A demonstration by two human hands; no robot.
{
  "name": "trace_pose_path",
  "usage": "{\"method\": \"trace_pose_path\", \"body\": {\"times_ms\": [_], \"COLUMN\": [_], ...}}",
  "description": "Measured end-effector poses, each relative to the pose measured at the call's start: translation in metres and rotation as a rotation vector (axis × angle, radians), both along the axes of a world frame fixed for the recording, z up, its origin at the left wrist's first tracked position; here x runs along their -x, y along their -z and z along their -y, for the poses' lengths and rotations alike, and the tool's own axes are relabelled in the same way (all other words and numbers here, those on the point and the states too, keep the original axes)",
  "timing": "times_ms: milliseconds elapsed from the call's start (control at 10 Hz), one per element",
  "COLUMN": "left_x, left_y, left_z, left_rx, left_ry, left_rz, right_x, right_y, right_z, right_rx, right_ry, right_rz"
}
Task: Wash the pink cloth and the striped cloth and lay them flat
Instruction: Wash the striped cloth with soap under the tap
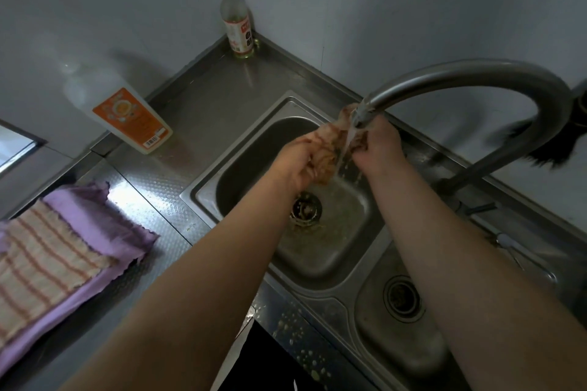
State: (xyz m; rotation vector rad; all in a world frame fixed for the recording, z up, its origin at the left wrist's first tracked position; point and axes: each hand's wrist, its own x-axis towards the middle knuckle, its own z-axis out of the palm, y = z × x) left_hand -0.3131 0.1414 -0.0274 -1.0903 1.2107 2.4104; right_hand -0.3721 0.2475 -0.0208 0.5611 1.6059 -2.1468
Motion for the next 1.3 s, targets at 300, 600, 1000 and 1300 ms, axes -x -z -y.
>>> {"method": "trace_pose_path", "body": {"times_ms": [300, 600, 1000, 1300], "left_x": [0.017, 0.001, 0.001, 0.009], "left_y": [-0.006, -0.002, 0.003, -0.011], "left_z": [-0.030, -0.035, 0.018, -0.029], "left_rx": [0.349, 0.334, 0.125, 0.222], "left_ry": [0.196, 0.348, -0.075, 0.104], "left_rz": [0.044, -0.043, 0.023, 0.000], "right_x": [-0.037, -0.009, -0.006, -0.037], "right_y": [0.004, -0.005, 0.003, -0.018], "right_z": [0.022, 0.013, -0.011, 0.031], "right_rx": [-0.290, -0.341, -0.118, -0.244], "right_ry": [-0.251, -0.026, -0.089, -0.089], "right_rz": [-0.264, -0.258, 0.073, -0.115]}}
